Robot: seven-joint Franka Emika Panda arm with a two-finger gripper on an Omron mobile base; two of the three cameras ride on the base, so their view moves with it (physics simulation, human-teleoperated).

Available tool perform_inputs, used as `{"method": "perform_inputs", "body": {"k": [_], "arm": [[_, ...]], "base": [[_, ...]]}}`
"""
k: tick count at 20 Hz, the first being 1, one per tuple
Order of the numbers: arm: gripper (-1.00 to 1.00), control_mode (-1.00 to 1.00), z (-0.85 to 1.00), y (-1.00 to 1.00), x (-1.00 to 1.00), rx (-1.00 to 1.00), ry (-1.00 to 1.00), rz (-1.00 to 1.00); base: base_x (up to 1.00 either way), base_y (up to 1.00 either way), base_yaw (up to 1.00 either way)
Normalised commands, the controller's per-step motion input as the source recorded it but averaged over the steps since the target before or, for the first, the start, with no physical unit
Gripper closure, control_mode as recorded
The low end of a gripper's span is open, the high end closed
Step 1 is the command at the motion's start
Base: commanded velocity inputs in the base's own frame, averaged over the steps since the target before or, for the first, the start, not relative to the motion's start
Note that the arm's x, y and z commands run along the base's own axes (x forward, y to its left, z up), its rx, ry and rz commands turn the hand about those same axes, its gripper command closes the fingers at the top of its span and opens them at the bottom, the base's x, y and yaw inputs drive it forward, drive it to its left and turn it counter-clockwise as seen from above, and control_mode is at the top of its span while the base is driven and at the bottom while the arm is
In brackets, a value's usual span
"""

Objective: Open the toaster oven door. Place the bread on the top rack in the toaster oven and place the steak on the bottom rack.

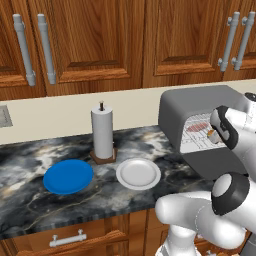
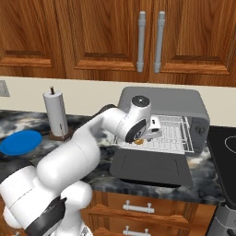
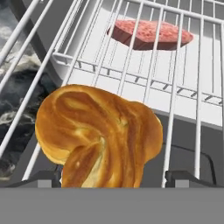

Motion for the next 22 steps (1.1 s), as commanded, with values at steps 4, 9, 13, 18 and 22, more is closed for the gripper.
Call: {"method": "perform_inputs", "body": {"k": [4, 9, 13, 18, 22], "arm": [[-1.00, -1.00, 0.03, -0.07, -0.01, 0.00, 0.00, 0.00], [-1.00, -1.00, 0.12, -0.01, -0.20, 0.00, 0.00, -0.05], [-1.00, -1.00, 0.05, 0.00, -0.33, 0.00, 0.00, -0.12], [-1.00, -1.00, 0.00, 0.00, -0.37, 0.00, 0.00, -0.15], [-1.00, -1.00, -0.03, 0.00, -0.32, 0.01, 0.00, -0.17]], "base": [[0.00, 0.00, 0.00], [0.00, 0.00, 0.00], [0.00, 0.00, 0.00], [0.00, 0.00, 0.00], [0.00, 0.00, 0.00]]}}
